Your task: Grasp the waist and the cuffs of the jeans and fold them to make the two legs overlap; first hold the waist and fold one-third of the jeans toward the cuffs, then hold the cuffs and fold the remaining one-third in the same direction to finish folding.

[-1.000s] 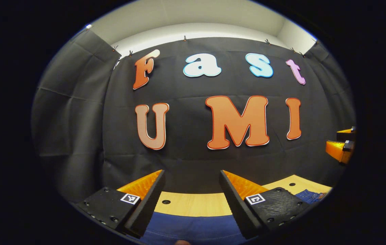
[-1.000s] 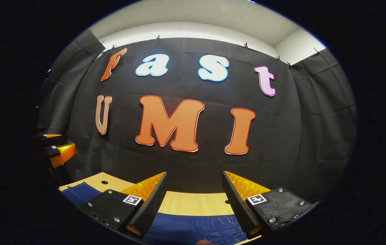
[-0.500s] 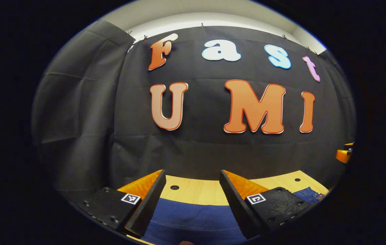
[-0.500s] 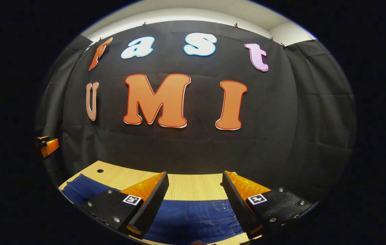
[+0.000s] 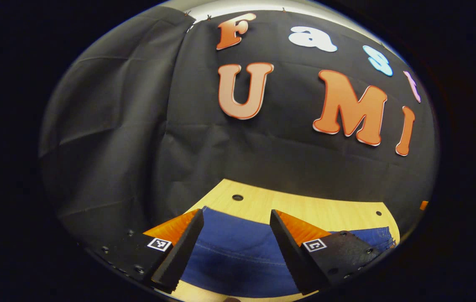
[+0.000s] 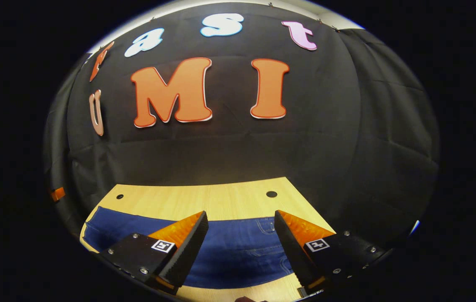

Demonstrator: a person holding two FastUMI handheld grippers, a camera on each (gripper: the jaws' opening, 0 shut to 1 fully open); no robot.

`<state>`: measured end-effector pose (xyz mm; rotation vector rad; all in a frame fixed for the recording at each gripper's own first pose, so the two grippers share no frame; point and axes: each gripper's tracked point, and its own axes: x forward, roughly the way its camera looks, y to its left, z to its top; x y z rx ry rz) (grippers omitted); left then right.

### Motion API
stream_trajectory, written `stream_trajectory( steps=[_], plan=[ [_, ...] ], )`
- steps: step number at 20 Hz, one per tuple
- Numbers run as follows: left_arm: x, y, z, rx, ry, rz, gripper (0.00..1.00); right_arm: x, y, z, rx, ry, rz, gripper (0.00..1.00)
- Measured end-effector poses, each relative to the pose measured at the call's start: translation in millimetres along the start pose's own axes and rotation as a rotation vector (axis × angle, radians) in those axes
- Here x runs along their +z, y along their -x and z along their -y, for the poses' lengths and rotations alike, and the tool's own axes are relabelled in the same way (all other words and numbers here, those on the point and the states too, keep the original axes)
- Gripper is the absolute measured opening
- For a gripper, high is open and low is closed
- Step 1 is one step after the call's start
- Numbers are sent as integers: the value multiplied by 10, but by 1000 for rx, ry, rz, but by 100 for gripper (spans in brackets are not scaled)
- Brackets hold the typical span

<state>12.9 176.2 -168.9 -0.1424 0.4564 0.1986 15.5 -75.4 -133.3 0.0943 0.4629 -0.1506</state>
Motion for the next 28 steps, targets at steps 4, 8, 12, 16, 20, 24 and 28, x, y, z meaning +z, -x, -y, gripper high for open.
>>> stream_trajectory(
  steps=[4, 8, 12, 16, 20, 24, 28],
  plan=[
    [-393, -75, -293, 16, 45, -114, 98, -327, -68, 198, -13, -85, -125, 98],
    [-746, -192, -543, 18, 125, -243, 97, -602, -147, 416, -35, -198, -226, 97],
    [-984, -293, -799, 65, 206, -328, 98, -944, -193, 642, -69, -326, -352, 97],
    [-1248, -342, -1051, 86, 318, -397, 97, -1172, -274, 883, -103, -437, -409, 98],
    [-1497, -316, -1167, 89, 496, -476, 98, -1456, -333, 1075, -132, -585, -487, 98],
    [-1739, -308, -1267, 102, 680, -519, 98, -1756, -388, 1221, -158, -688, -540, 98],
    [-1891, -261, -1491, 133, 766, -541, 98, -1950, -423, 1247, -152, -744, -582, 98]
  ],
)
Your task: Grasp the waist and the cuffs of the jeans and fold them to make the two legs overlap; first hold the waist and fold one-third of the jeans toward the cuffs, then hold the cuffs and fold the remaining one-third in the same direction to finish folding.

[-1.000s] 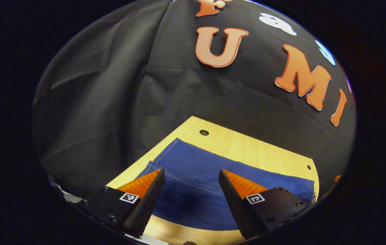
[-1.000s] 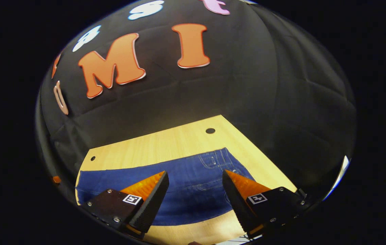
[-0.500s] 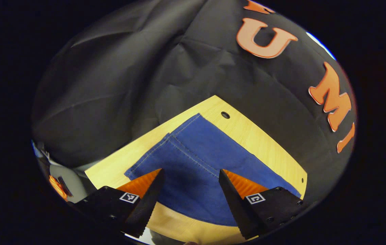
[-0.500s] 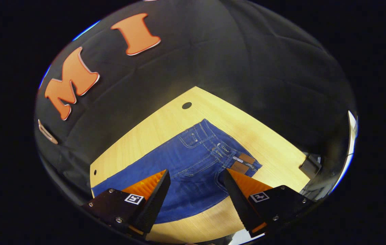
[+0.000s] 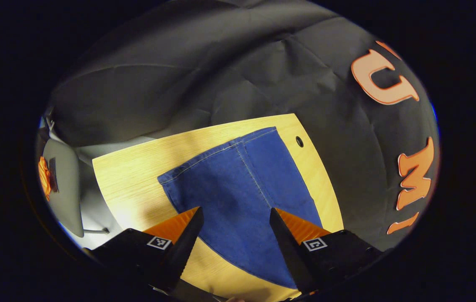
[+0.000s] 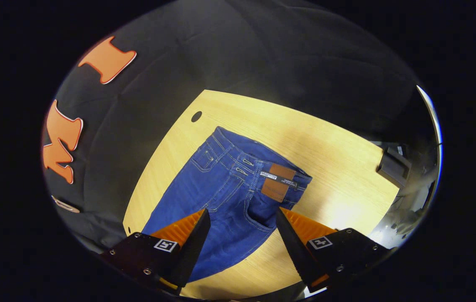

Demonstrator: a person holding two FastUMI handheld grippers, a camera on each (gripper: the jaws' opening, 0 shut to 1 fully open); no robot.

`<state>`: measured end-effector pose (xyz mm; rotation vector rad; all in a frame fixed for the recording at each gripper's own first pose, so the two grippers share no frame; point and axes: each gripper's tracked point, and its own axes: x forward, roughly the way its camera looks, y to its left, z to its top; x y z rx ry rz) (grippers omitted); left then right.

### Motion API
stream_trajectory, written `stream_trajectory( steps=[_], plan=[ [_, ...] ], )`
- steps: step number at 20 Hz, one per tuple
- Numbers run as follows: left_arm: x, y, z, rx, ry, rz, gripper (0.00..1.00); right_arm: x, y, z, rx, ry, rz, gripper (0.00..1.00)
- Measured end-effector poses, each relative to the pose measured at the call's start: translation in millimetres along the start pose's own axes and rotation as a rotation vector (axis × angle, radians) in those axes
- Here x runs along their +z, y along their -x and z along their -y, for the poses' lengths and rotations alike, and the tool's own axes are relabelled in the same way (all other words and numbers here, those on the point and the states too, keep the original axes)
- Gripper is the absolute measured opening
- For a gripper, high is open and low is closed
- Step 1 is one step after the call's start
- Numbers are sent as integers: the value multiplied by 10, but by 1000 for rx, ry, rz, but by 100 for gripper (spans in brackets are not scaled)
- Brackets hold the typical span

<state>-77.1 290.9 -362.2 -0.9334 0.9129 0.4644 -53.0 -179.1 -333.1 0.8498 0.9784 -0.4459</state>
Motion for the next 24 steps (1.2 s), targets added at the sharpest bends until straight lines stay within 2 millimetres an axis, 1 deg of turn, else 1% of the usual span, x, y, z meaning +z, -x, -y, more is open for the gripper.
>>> stream_trajectory(
  steps=[4, 5, 6, 10, 11, 13, 14, 15, 16, 18, 21, 24],
  plan=[
    [-21, -91, -215, 18, 61, -24, 98, -76, -121, 118, -10, -50, -38, 98],
    [-18, -101, -277, 21, 74, -26, 100, -84, -150, 139, -7, -65, -42, 98],
    [-13, -110, -347, 25, 89, -27, 98, -99, -172, 168, -7, -77, -48, 98],
    [2, -164, -624, 28, 136, -29, 98, -123, -238, 270, -14, -99, -58, 98],
    [18, -184, -661, 27, 140, -28, 98, -125, -261, 288, -16, -112, -61, 98],
    [-21, -221, -698, 6, 141, -23, 98, -126, -288, 324, -14, -136, -62, 98],
    [-51, -267, -731, 6, 134, -27, 95, -137, -301, 354, -11, -141, -62, 98],
    [-40, -298, -723, -6, 130, -24, 98, -143, -318, 389, -21, -145, -61, 98],
    [4, -351, -700, -22, 128, -7, 95, -155, -323, 411, -22, -146, -63, 97],
    [82, -393, -660, -59, 141, 10, 94, -163, -364, 463, -25, -151, -64, 98],
    [129, -481, -584, -95, 126, 20, 90, -170, -421, 541, -40, -178, -73, 98],
    [188, -575, -490, -134, 123, 29, 90, -197, -491, 577, -36, -210, -80, 98]
  ],
)
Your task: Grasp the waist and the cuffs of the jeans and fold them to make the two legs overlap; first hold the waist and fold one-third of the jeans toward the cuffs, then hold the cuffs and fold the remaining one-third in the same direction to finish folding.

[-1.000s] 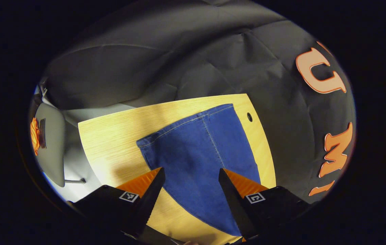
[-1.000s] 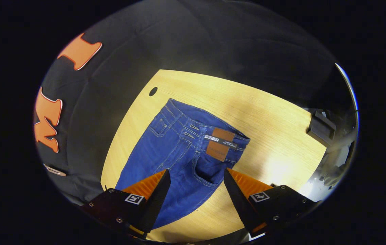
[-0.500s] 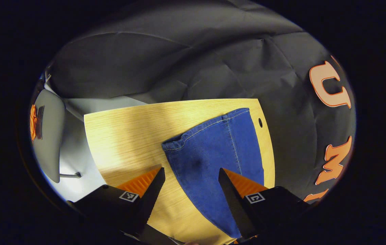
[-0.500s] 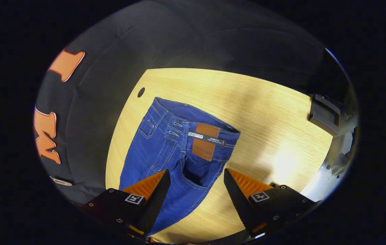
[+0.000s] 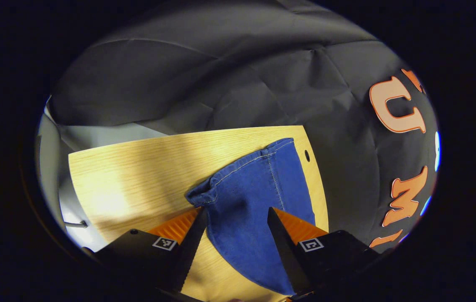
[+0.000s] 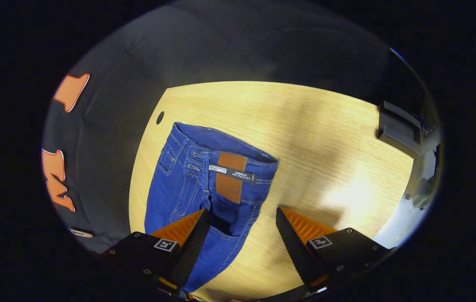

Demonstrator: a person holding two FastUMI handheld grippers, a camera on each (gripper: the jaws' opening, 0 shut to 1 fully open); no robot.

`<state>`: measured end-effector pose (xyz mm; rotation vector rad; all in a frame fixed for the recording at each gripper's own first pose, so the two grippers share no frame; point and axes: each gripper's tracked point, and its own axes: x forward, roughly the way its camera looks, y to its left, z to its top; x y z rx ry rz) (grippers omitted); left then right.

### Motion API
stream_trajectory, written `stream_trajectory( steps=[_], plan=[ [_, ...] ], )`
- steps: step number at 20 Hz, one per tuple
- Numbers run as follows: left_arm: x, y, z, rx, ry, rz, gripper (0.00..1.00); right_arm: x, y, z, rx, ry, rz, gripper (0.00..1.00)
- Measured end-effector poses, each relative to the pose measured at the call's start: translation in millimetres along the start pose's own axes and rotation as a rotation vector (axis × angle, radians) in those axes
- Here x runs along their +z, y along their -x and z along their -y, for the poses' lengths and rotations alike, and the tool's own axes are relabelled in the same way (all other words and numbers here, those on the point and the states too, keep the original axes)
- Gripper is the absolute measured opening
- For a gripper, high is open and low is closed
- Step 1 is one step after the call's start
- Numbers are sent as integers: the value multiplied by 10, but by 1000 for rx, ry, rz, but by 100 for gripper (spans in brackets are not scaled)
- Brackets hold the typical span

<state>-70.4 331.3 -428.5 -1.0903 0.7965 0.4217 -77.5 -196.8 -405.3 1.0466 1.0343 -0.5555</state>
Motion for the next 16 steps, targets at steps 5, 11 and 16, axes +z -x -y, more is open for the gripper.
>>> stream_trajectory(
  steps=[5, 11, 16],
  plan=[
    [45, -207, 101, -27, 2, 4, 86, 79, -80, -126, 48, -26, 10, 97],
    [81, -500, 103, 8, 19, -21, 29, 93, -140, -208, 70, -34, -8, 95],
    [38, -385, -4, 70, -17, -24, 2, 97, -138, -156, 82, -61, -19, 85]
  ],
)
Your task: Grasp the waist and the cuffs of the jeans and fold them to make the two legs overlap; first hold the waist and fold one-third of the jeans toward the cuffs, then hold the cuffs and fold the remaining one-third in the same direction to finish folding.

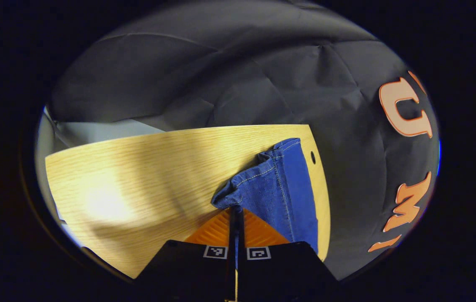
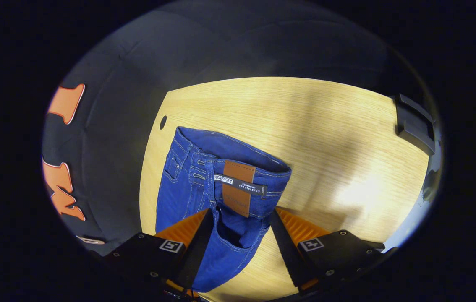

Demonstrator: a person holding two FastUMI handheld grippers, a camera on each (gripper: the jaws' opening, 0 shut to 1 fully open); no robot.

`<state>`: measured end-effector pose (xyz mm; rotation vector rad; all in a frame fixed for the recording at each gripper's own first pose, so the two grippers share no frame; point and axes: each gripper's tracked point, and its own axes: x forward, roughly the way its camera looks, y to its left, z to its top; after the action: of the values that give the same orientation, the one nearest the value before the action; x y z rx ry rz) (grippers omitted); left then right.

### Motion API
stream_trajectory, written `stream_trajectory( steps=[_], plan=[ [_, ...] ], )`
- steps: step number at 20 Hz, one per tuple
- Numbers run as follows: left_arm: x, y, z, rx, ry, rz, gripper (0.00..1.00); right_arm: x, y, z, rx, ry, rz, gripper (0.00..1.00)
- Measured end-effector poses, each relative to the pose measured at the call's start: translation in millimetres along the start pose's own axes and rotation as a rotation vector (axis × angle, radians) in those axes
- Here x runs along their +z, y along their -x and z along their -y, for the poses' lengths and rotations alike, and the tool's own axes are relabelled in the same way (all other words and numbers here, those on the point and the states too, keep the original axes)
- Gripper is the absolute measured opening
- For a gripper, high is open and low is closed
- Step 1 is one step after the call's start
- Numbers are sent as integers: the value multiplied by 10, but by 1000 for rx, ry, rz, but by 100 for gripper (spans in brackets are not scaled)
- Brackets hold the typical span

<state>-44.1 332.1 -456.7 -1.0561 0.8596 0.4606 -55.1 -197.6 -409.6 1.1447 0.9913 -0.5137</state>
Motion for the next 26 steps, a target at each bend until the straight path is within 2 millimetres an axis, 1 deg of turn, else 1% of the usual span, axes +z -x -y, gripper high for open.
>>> stream_trajectory(
  steps=[2, 3, 4, 5, 6, 7, 9, 10, 11, 12, 13, 15, 17, 18, 20, 21, 23, 26],
  plan=[
    [14, 65, 4, 27, -26, 7, 2, 2, -3, 14, 14, -25, -8, 78],
    [51, 132, 68, 11, -22, 20, 2, 10, -7, 24, 18, -37, -10, 74],
    [80, 178, 89, -1, -20, 28, 2, 10, -6, 28, 27, -48, -15, 72],
    [86, 218, 81, -2, -15, 30, 2, 15, -14, 53, 27, -53, -18, 78],
    [88, 256, 84, -6, -10, 33, 2, 4, -13, 115, 12, -66, -17, 67],
    [92, 270, 83, -1, -6, 37, 2, 11, -34, 108, 8, -78, -14, 47],
    [95, 360, 100, -10, 3, 47, 2, 29, -62, 171, -16, -100, 15, 30],
    [104, 388, 132, -14, 7, 53, 2, -6, -59, 117, 11, -88, 16, 20],
    [114, 414, 166, -19, 8, 57, 2, -4, -5, 123, 7, -91, 15, 19],
    [123, 442, 189, -22, 6, 57, 2, -18, -39, 56, 30, -104, 14, 10],
    [143, 473, 201, -18, 3, 59, 2, -7, 35, 16, 46, -118, 12, 10],
    [166, 540, 232, -22, -5, 65, 2, 25, 107, -1, 57, -113, 25, 10],
    [206, 602, 259, -32, -1, 68, 2, 22, 121, -40, 51, -113, 33, 10],
    [200, 640, 276, -37, 6, 62, 2, 33, 166, -67, 58, -135, 41, 10],
    [228, 646, 340, -49, 2, 59, 2, 55, 207, -156, 72, -183, 55, 10],
    [251, 623, 384, -55, 2, 53, 2, 64, 241, -214, 84, -198, 62, 10],
    [293, 674, 491, -72, -3, 36, 2, 81, 293, -277, 79, -214, 78, 10],
    [368, 609, 708, -94, -28, 0, 2, 104, 363, -421, 72, -230, 100, 10]
  ],
)
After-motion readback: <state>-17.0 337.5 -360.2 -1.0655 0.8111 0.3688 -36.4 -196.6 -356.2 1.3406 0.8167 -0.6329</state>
